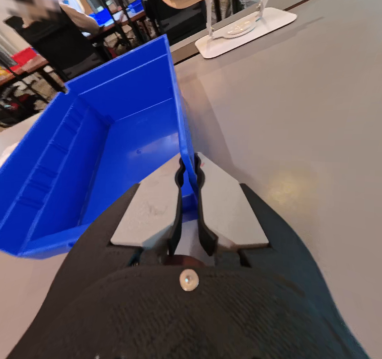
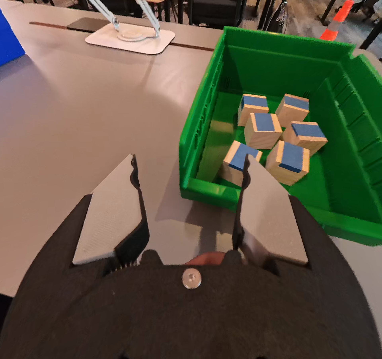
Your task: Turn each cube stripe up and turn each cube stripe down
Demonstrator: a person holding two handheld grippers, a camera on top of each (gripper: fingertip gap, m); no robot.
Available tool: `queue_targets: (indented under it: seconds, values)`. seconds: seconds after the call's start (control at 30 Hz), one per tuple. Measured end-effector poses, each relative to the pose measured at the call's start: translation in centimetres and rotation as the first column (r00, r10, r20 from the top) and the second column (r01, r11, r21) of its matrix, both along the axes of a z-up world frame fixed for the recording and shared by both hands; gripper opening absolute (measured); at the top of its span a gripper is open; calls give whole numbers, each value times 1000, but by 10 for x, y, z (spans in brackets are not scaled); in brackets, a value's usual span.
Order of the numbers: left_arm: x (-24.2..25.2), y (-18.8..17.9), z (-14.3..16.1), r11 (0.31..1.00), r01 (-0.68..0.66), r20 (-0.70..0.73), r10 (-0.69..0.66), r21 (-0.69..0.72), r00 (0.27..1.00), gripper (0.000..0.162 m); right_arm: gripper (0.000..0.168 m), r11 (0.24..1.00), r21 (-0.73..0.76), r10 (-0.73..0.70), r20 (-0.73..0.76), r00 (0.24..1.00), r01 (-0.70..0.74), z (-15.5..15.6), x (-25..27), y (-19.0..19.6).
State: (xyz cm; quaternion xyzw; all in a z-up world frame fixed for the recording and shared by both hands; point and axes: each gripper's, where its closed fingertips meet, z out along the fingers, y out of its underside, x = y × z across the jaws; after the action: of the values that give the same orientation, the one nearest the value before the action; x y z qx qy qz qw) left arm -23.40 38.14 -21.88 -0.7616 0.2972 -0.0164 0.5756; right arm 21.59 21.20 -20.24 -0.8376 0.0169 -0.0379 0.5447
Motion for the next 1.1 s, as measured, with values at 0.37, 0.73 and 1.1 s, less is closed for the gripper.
queue_targets:
  seconds: [0.37,0.73,1.1]
  values:
    - [-47,-6,54,999,9,240,-18,39,971,2,8,992,-129,36,207,978,-9,-18,-22,22]
    - [-84,-81,184,941,-5,309,-106,338,945,3,15,951,-198,289,284,914,-239,-19,-256,59]
    - [-147,-108,205,915,-109,257,6,389,966,3,35,807,-75,590,78,803,-586,12,-514,92]
